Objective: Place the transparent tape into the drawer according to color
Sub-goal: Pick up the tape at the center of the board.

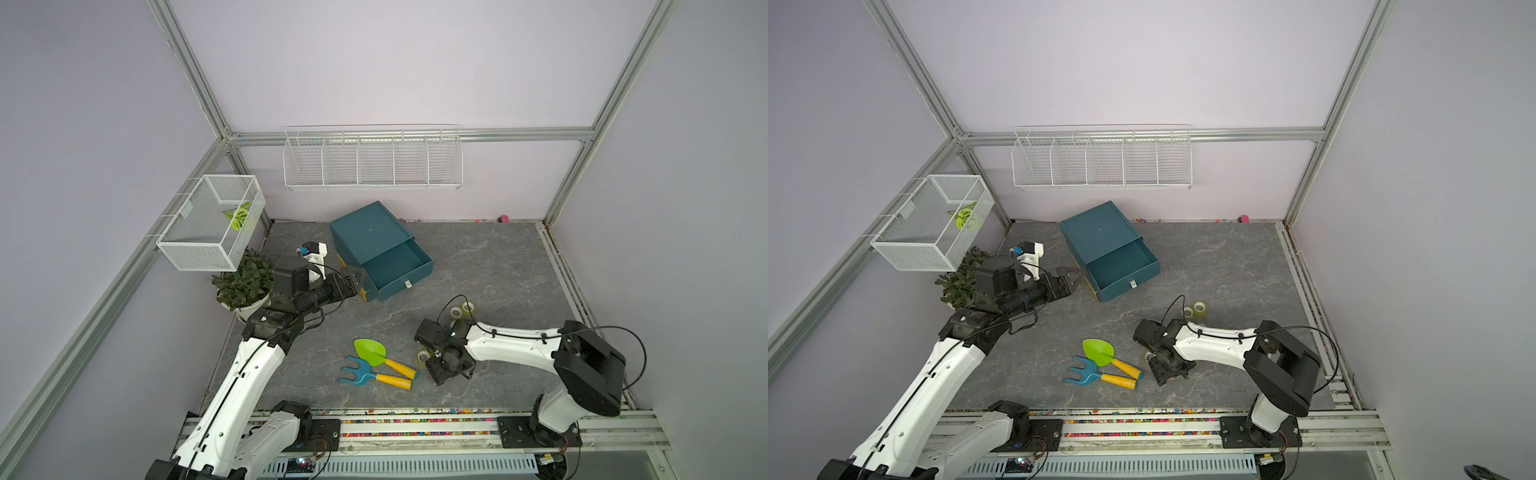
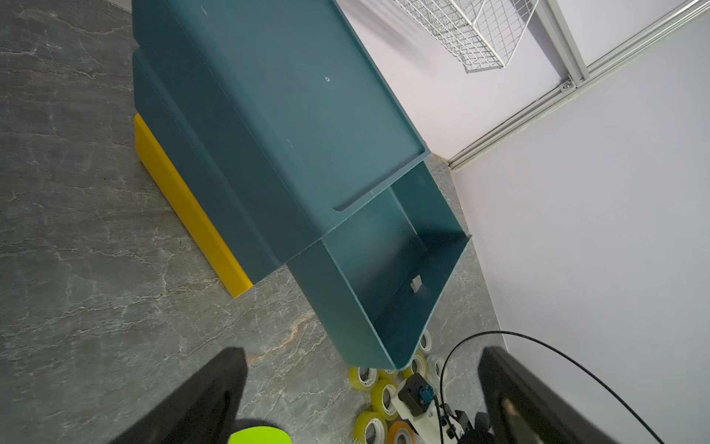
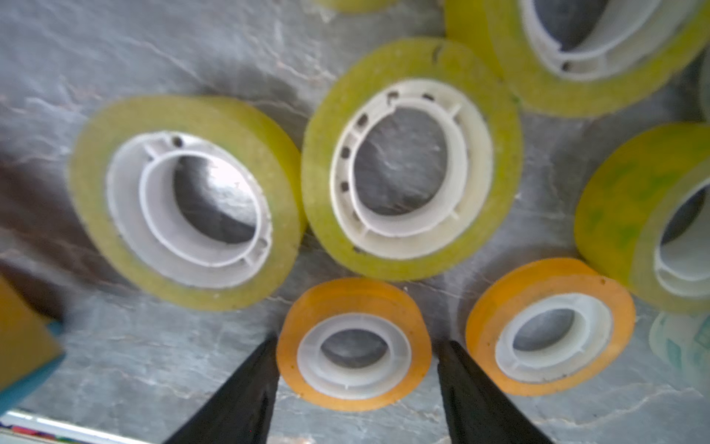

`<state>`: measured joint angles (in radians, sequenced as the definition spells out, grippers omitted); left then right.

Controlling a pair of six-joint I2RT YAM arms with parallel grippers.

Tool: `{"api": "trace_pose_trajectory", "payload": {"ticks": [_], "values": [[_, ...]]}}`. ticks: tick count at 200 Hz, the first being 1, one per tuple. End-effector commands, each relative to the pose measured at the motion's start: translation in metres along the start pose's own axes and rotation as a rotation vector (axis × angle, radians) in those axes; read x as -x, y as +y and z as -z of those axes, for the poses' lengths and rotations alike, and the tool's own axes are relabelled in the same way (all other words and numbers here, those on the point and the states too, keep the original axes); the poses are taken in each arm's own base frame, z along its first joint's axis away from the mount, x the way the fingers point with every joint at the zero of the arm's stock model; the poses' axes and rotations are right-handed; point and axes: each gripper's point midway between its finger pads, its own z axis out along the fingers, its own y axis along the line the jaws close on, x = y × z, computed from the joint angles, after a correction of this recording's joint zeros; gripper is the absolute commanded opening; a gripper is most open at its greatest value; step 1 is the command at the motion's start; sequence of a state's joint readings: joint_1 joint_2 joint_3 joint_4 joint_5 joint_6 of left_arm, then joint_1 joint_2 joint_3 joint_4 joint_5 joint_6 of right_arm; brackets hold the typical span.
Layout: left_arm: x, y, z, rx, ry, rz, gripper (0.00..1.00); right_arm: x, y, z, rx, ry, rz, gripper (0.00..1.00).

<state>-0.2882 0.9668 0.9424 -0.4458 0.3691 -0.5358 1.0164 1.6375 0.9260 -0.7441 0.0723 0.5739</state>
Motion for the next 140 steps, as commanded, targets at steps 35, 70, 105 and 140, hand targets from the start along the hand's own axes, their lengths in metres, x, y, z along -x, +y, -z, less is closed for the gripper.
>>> {"api": "trace_pose_trajectory", "payload": {"ticks": [35,70,105,140], "values": [[-0.003,0.003,0.001,0.016,0.004,-0.026,1.0,-0.007,-0.002,-0.015,-0.024,0.027,0.02,0.56],[-0.005,0.005,-0.001,0.019,0.011,-0.023,1.0,-0.002,0.0,-0.006,-0.005,-0.019,0.01,0.48],[-0.007,0.006,-0.002,0.018,0.019,-0.017,1.0,0.005,-0.007,0.013,0.048,-0.089,-0.056,0.45],[-0.011,0.007,-0.006,0.009,0.035,-0.004,1.0,0.015,-0.017,0.044,0.143,-0.196,-0.151,0.45]]}}
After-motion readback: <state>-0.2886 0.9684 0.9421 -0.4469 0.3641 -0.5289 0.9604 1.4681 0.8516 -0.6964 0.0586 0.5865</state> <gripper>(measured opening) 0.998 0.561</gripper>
